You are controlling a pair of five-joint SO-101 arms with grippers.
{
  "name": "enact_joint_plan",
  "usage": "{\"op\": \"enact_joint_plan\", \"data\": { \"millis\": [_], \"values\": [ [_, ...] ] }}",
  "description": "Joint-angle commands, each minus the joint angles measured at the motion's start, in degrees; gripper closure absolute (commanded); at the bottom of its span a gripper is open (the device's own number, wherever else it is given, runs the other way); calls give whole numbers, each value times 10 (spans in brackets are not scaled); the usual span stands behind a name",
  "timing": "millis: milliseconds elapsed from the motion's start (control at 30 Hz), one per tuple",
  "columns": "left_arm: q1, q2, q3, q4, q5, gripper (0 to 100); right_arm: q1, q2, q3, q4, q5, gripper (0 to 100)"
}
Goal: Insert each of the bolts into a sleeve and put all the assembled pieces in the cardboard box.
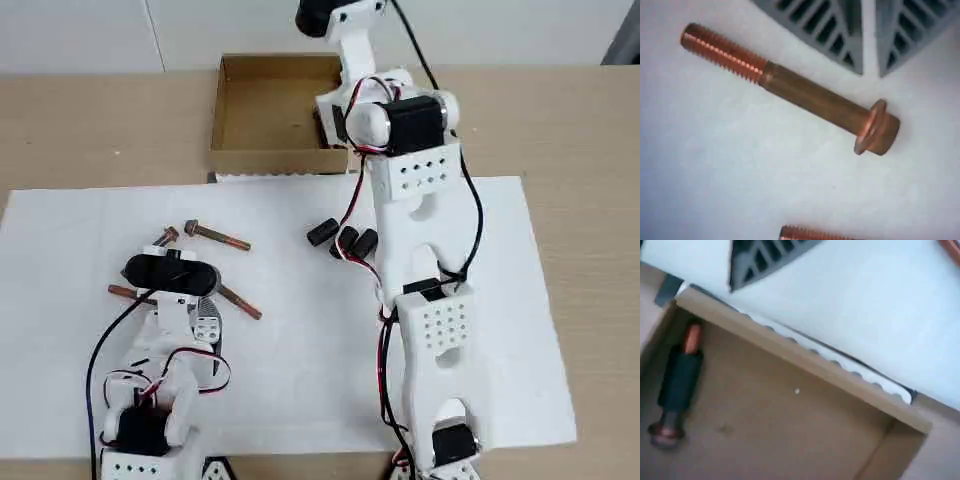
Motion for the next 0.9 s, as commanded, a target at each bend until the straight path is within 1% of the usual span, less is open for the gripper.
{"op": "enact_joint_plan", "data": {
  "millis": [0,200,433,633,767,867],
  "values": [
    [-3,-6,0,-2,-1,994,0,-73,-10,7,-6,887],
    [-3,-6,0,-2,-1,994,0,-222,181,5,-8,887],
    [-3,-6,0,-2,-1,994,0,-391,420,1,-68,884],
    [-3,-6,0,-2,-1,994,9,-471,557,0,-105,883],
    [-3,-6,0,-2,-1,994,30,-501,646,0,-149,883],
    [-3,-6,0,-2,-1,994,38,-512,710,0,-164,883]
  ]
}}
